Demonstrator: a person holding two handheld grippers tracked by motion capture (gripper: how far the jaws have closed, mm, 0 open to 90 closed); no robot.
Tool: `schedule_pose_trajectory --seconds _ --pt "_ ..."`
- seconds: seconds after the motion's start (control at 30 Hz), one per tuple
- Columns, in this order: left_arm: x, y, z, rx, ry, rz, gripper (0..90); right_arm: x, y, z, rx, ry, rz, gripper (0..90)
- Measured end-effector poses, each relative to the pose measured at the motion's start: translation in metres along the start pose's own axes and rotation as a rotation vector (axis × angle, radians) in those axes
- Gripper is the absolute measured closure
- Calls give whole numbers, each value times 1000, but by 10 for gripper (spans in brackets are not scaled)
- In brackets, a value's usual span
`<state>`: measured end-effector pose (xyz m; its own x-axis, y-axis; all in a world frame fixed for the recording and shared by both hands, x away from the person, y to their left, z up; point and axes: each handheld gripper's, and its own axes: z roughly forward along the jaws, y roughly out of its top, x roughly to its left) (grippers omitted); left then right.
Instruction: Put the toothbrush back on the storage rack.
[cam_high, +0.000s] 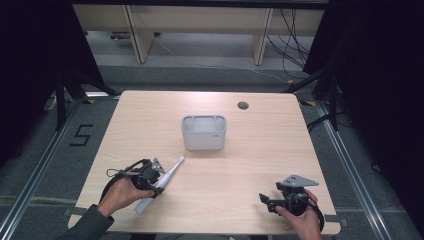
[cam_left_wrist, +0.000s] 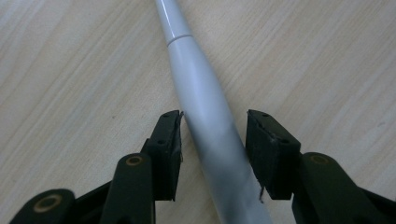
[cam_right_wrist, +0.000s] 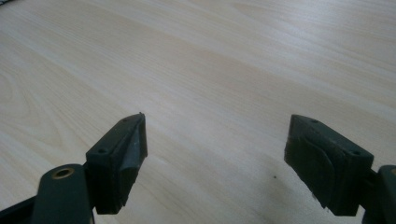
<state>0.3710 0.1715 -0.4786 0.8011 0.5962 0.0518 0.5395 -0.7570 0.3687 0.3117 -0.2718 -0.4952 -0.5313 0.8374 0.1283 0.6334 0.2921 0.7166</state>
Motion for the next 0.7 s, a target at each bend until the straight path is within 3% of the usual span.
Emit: schedule_pose_trajectory --seconds 0.07,0.13,0.23,0.47,0.53,0.63,0.7 --pt "2 2 1 -3 11 12 566 -2 0 1 0 0 -38 216" --pt "2 4 1 11 5 15 576 0 0 2 1 23 -23 216" --pt "3 5 1 30 -3 24 598 -1 0 0 -1 2 -36 216" --pt "2 7 3 74 -14 37 647 -1 0 1 -3 9 -36 216" --pt "2 8 4 89 -18 48 643 1 0 1 2 14 -13 216" --pt "2 9 5 111 -17 53 651 -1 1 1 -4 3 -40 216" --pt "3 10 6 125 -22 61 653 0 0 1 -4 9 -27 216"
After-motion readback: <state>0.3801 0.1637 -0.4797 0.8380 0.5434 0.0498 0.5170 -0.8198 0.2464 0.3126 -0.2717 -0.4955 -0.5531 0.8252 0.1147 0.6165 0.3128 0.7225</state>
